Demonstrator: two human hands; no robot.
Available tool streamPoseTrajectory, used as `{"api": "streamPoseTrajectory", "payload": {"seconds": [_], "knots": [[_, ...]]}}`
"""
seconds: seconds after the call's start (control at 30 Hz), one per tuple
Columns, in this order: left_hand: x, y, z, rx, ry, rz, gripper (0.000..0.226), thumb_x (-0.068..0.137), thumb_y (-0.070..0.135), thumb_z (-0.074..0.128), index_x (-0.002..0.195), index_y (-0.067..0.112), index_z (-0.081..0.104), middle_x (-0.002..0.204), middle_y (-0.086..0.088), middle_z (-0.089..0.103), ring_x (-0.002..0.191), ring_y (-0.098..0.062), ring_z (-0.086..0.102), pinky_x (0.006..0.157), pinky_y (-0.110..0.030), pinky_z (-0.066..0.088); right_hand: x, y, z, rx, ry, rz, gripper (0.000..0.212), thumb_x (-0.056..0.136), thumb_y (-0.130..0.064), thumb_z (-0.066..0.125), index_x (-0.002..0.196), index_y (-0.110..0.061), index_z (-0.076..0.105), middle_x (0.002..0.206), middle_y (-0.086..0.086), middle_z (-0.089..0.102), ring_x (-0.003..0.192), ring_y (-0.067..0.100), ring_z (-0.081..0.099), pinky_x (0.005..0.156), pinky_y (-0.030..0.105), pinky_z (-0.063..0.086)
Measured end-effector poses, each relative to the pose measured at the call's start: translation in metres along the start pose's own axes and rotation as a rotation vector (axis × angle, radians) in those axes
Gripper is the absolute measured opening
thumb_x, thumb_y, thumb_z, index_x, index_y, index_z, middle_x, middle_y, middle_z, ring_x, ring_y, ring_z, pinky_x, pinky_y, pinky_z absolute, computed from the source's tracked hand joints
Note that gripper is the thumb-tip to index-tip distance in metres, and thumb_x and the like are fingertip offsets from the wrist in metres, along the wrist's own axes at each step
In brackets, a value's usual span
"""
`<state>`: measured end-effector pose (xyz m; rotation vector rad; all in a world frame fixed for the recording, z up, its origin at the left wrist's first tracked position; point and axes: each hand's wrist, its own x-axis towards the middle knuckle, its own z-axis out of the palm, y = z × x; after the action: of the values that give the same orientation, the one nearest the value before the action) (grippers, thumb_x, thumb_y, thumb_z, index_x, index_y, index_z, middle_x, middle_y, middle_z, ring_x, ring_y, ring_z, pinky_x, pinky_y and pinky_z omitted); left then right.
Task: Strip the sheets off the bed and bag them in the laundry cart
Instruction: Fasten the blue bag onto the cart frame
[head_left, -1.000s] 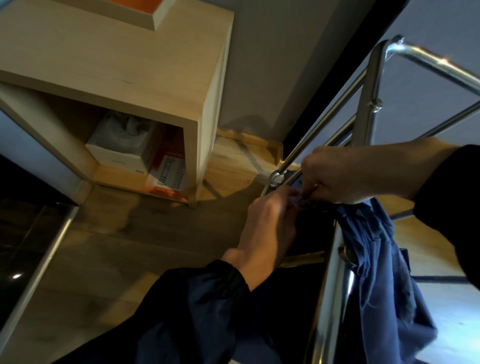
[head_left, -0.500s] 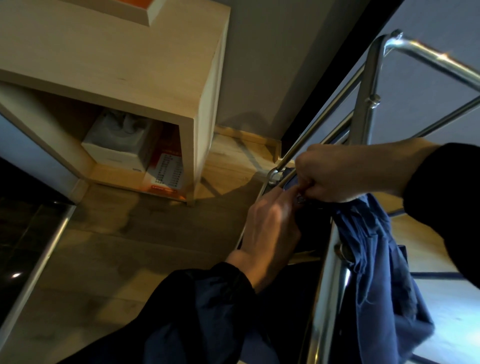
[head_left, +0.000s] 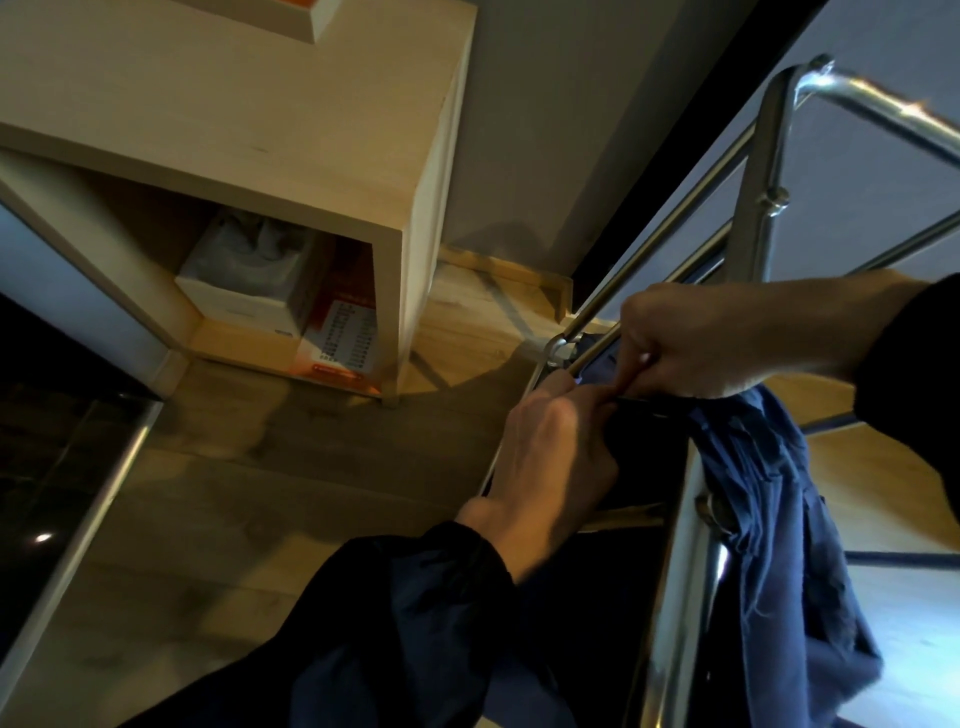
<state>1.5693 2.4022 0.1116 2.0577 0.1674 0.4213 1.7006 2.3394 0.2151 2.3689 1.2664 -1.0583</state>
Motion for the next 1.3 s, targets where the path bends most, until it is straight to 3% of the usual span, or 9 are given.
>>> {"api": "streamPoseTrajectory", "payload": {"seconds": [0.17, 0.37, 0.5, 0.7, 0.9, 0.97, 1.07, 1.2, 1.3], "knots": [[-0.004, 0.008, 0.003, 0.047, 0.001, -0.041, 0.03, 0.085, 0.026, 0.044, 0.086, 0.01, 0.07, 0.074, 0.008, 0.036, 0.063, -0.018, 0.045, 0.056, -0.018, 0.024, 0.002, 0.0, -0.003, 0.034, -0.071, 0.023, 0.019, 0.084, -0.027, 0.059, 0.082, -0.012, 0.071, 0.072, 0.008, 0.068, 0.065, 0.026, 0.06, 0.064, 0.049, 0.054], [-0.006, -0.002, 0.006, 0.01, -0.01, -0.061, 0.016, 0.08, 0.003, 0.061, 0.086, 0.01, 0.074, 0.074, 0.01, 0.038, 0.067, -0.006, 0.038, 0.055, -0.011, 0.02, -0.001, -0.008, -0.012, 0.033, -0.182, 0.021, 0.03, 0.084, -0.025, 0.064, 0.054, -0.027, 0.066, 0.051, -0.007, 0.056, 0.05, 0.005, 0.048, 0.057, 0.029, 0.048], [-0.004, -0.004, 0.004, 0.032, -0.055, -0.031, 0.018, 0.083, 0.003, 0.06, 0.091, 0.012, 0.074, 0.074, 0.009, 0.04, 0.068, -0.007, 0.041, 0.058, -0.01, 0.025, -0.002, -0.007, -0.014, 0.041, -0.196, -0.004, 0.023, 0.082, -0.028, 0.066, 0.059, -0.027, 0.07, 0.054, -0.004, 0.057, 0.053, 0.006, 0.049, 0.056, 0.03, 0.048], [-0.004, -0.008, 0.001, 0.008, -0.034, -0.008, 0.025, 0.084, 0.016, 0.05, 0.088, 0.012, 0.075, 0.071, 0.002, 0.05, 0.065, -0.018, 0.055, 0.06, -0.021, 0.034, -0.005, -0.006, -0.016, 0.043, -0.151, -0.027, 0.039, 0.083, -0.028, 0.068, 0.048, -0.044, 0.063, 0.051, -0.011, 0.059, 0.055, 0.003, 0.053, 0.064, 0.031, 0.052], [-0.006, -0.011, -0.002, 0.007, -0.068, 0.078, 0.03, 0.088, 0.021, 0.047, 0.097, 0.012, 0.073, 0.074, 0.003, 0.047, 0.068, -0.016, 0.052, 0.059, -0.018, 0.033, -0.008, -0.004, -0.017, 0.056, -0.17, -0.039, 0.013, 0.082, -0.036, 0.068, 0.072, -0.038, 0.075, 0.067, -0.003, 0.071, 0.07, 0.02, 0.066, 0.071, 0.041, 0.057], [-0.008, -0.013, 0.0, -0.021, -0.075, 0.091, 0.028, 0.09, 0.019, 0.049, 0.105, 0.012, 0.071, 0.08, 0.002, 0.05, 0.074, -0.013, 0.052, 0.063, -0.02, 0.038, -0.012, -0.006, -0.018, 0.024, -0.161, -0.018, 0.015, 0.085, -0.037, 0.065, 0.074, -0.035, 0.075, 0.069, -0.006, 0.071, 0.069, 0.016, 0.066, 0.075, 0.042, 0.056], [-0.012, -0.016, 0.003, -0.078, -0.061, 0.088, 0.027, 0.092, 0.021, 0.052, 0.112, 0.01, 0.067, 0.098, -0.003, 0.059, 0.088, -0.014, 0.057, 0.075, -0.026, 0.047, -0.016, -0.008, -0.012, 0.031, -0.074, 0.036, 0.021, 0.088, -0.04, 0.056, 0.078, -0.032, 0.073, 0.071, -0.017, 0.069, 0.069, 0.003, 0.064, 0.078, 0.039, 0.055], [-0.007, -0.012, 0.009, -0.23, -0.097, 0.04, 0.024, 0.091, 0.019, 0.06, 0.113, 0.011, 0.065, 0.106, -0.005, 0.065, 0.096, -0.015, 0.061, 0.082, -0.024, 0.048, -0.024, -0.014, 0.008, -0.042, 0.149, 0.094, 0.052, 0.083, -0.059, 0.033, 0.086, -0.024, 0.072, 0.079, -0.005, 0.068, 0.079, 0.013, 0.063, 0.084, 0.04, 0.051], [-0.003, -0.008, 0.011, -0.341, -0.082, -0.061, 0.026, 0.09, 0.02, 0.063, 0.115, 0.014, 0.064, 0.111, -0.006, 0.067, 0.103, -0.016, 0.063, 0.089, -0.037, 0.052, -0.033, -0.013, 0.026, -0.038, 0.441, 0.033, 0.067, 0.089, -0.057, 0.015, 0.085, -0.017, 0.069, 0.08, 0.0, 0.067, 0.08, 0.02, 0.061, 0.086, 0.041, 0.046]]}}
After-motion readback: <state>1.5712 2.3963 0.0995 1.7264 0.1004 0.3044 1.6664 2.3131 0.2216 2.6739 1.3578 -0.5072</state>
